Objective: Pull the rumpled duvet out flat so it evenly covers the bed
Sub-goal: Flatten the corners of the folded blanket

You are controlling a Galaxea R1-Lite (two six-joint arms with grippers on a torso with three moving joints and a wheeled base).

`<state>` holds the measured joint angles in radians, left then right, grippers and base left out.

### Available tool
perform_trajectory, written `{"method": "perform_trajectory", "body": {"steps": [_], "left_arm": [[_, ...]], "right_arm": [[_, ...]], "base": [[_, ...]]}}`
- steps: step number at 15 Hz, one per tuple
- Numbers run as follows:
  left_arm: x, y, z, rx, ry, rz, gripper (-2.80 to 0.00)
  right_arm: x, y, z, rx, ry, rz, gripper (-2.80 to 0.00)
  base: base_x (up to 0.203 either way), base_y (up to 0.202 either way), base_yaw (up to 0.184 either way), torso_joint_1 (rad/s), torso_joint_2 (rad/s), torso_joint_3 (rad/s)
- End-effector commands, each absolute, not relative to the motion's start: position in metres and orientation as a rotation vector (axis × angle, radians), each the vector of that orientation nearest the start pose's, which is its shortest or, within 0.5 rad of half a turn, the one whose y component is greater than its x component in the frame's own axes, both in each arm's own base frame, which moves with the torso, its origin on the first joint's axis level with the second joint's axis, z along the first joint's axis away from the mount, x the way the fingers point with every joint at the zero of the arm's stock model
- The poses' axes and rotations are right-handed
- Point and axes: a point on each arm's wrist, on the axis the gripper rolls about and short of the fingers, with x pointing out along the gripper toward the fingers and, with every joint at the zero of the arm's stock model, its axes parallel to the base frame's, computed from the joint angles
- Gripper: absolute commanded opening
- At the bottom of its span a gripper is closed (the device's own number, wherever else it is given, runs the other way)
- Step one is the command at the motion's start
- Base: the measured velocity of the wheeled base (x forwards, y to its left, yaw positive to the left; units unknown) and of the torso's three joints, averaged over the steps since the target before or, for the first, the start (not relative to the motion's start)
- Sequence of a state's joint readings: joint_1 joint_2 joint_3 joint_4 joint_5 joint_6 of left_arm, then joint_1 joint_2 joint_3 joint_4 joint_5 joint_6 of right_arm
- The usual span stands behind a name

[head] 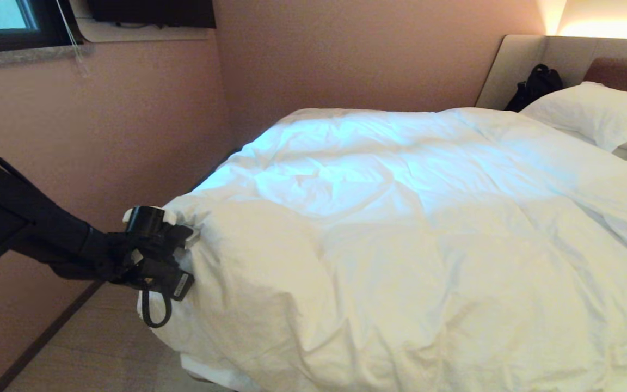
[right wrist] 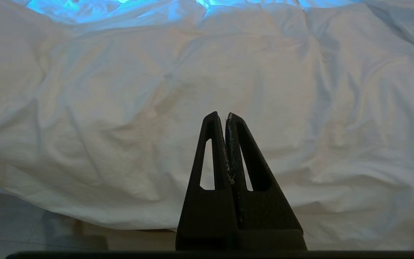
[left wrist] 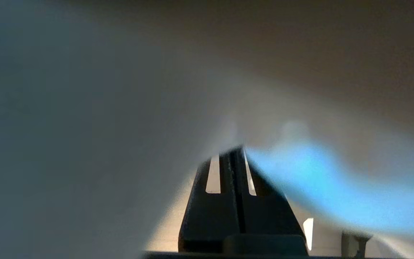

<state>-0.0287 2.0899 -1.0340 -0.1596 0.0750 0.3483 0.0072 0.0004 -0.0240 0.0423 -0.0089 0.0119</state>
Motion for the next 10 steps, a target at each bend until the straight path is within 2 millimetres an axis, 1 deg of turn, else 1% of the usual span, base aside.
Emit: {"method": "perform_trajectory", "body": {"steps": [1,2,4,7,10], "left_arm": [[0.370,-0.010,0.055,0.334,0.880,-0.115,-2.80],[0.374,-0.010,0.053,0.292,0.854,-0.115,-2.80],[0.378,-0.010,0.049,0.264,0.829,-0.111,-2.80],[0.386,-0.011,0.037,0.256,0.779,-0.106,-2.80],[0.389,-0.011,0.035,0.228,0.736,-0.091,-2.80]], "right_arm": [[-0.025,0.000,0.077,0.012,0.020,-0.002,-2.80],[-0.025,0.000,0.078,0.012,0.019,-0.002,-2.80],[-0.025,0.000,0.078,0.012,0.018,-0.002,-2.80],[-0.025,0.000,0.077,0.012,0.020,-0.002,-2.80],[-0.025,0.000,0.078,0.012,0.019,-0.002,-2.80]], "base": [[0.000,0.000,0.000,0.000,0.00,0.000],[0.000,0.000,0.000,0.000,0.00,0.000],[0.000,0.000,0.000,0.000,0.00,0.000],[0.000,0.000,0.000,0.000,0.00,0.000],[0.000,0.000,0.000,0.000,0.00,0.000]]}}
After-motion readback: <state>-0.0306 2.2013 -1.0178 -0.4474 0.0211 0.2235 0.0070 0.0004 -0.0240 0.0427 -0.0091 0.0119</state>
